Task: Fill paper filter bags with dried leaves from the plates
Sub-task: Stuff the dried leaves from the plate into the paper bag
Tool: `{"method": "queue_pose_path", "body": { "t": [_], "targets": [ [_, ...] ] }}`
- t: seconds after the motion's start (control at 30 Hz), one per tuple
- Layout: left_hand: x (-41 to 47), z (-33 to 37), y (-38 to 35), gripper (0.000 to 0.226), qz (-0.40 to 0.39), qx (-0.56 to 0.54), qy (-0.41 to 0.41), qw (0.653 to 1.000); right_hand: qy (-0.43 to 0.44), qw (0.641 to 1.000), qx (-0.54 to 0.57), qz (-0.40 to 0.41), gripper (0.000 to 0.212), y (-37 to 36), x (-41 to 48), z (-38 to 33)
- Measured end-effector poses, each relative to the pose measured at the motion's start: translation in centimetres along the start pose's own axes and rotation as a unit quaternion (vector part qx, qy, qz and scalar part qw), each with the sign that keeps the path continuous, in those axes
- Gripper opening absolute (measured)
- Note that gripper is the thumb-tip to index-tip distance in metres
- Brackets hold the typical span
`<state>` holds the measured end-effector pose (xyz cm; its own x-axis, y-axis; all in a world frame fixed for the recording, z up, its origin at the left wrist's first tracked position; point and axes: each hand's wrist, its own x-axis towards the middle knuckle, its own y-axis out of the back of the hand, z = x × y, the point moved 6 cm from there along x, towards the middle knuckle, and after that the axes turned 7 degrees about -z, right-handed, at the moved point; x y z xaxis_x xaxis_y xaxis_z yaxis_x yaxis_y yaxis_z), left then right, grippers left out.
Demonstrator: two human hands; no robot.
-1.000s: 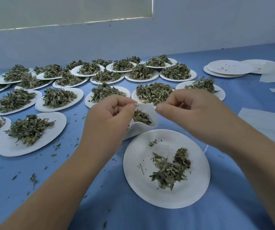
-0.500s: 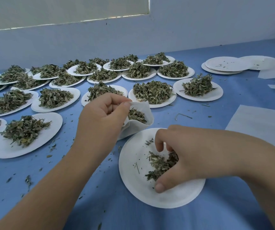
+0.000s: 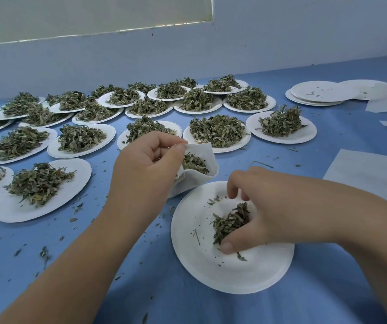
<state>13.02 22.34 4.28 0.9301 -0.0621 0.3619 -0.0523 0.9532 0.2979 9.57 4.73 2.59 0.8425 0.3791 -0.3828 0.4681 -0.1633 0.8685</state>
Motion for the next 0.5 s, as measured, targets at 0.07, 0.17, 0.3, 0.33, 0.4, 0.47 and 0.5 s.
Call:
{"method": "queue_pose_path", "body": {
  "t": [0.07,0.17,0.3,0.33,0.4,0.47,0.5],
  "targets": [
    [0.0,0.0,0.0,0.015,-0.001,0.006,-0.001,1.000,-0.006,1.000,0.002,-0.004,0.071,-0.2,0.1,-0.1],
    [0.0,0.1,-0.2,0.016,-0.006,0.012,-0.002,1.000,0.003,1.000,0.002,0.013,0.063,-0.5,0.4,-0.5],
    [-0.1,0.2,-0.3,0.015,-0.006,0.016,-0.003,1.000,0.033,0.999,-0.014,0.029,0.054,-0.8,0.8,-1.1],
    [-0.1,0.2,-0.3,0.014,-0.006,0.015,-0.002,1.000,0.045,0.998,-0.019,0.030,0.053,-0.9,0.9,-1.3],
    [-0.1,0.2,-0.3,0.015,-0.004,0.015,-0.002,1.000,0.070,0.997,-0.026,0.029,0.052,-1.1,0.9,-1.6],
    [-0.1,0.2,-0.3,0.015,-0.004,0.014,-0.003,1.000,0.088,0.995,-0.028,0.028,0.045,-1.2,1.0,-1.9],
    [-0.1,0.2,-0.3,0.015,-0.005,0.014,-0.004,1.000,0.094,0.995,-0.028,0.031,0.040,-1.2,1.0,-2.0]
  ]
}}
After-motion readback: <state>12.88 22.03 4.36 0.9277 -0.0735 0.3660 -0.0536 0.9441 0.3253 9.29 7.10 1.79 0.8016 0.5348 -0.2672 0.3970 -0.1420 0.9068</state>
